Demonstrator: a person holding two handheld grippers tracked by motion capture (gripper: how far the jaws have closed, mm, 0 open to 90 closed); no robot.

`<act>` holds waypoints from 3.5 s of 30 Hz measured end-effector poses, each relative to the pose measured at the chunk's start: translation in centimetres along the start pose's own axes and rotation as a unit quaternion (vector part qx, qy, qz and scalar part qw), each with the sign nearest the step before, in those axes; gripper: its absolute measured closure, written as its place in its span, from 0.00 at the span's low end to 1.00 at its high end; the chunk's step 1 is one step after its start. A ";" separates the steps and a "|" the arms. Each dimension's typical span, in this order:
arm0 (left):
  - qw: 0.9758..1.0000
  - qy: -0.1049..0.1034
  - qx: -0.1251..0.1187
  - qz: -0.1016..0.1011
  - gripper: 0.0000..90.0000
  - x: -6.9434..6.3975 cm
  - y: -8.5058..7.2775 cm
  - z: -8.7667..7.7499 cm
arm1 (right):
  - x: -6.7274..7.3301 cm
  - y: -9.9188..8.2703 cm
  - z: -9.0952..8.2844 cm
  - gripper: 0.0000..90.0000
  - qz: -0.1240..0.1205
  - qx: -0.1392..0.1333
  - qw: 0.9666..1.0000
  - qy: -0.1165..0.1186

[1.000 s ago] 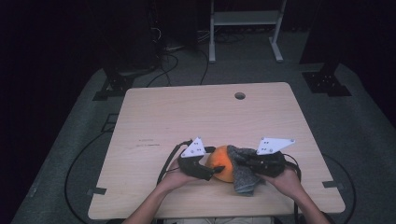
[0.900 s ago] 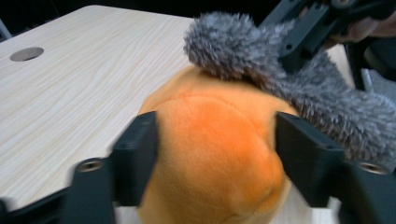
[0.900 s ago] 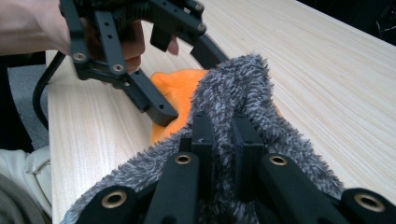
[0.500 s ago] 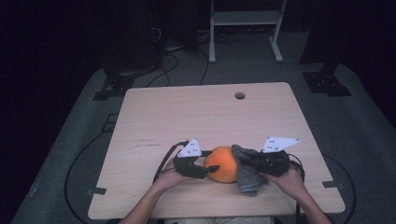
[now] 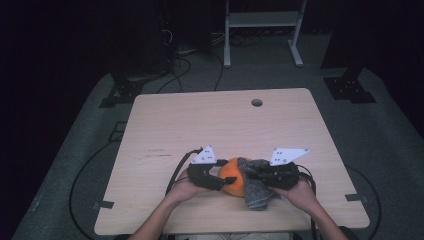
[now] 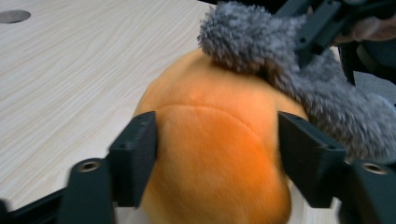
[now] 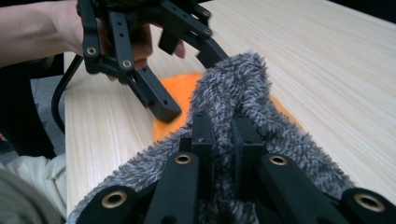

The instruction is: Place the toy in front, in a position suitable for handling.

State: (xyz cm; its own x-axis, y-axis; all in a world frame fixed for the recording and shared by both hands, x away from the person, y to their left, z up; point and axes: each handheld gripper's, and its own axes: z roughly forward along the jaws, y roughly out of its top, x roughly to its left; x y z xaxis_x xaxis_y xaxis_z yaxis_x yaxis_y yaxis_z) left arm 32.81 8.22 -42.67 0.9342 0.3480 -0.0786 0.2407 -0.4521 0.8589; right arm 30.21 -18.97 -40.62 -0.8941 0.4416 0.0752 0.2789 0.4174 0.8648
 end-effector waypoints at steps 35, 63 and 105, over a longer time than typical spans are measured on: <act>0.999 0.004 -0.035 -0.024 0.40 0.8 0.0 -1.1 | -1.0 0.1 0.8 0.91 0.000 -0.008 1.000 -0.029; 1.000 0.003 0.001 -0.028 0.35 1.3 -0.9 -0.7 | -0.3 -1.8 -0.2 0.90 0.018 -0.022 0.999 -0.019; 0.998 0.068 -0.017 -0.004 0.37 1.2 -0.3 0.0 | -2.0 -2.8 0.7 0.90 0.044 -0.016 0.998 -0.035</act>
State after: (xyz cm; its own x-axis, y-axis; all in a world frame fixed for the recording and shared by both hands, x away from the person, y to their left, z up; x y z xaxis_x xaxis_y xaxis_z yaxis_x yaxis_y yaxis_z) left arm 33.88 8.75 -42.99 0.8871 0.4612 -0.0172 0.2362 -0.4218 0.8754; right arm 31.48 -20.51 -43.52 -0.8390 0.5312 0.1178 0.3439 0.3498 0.8714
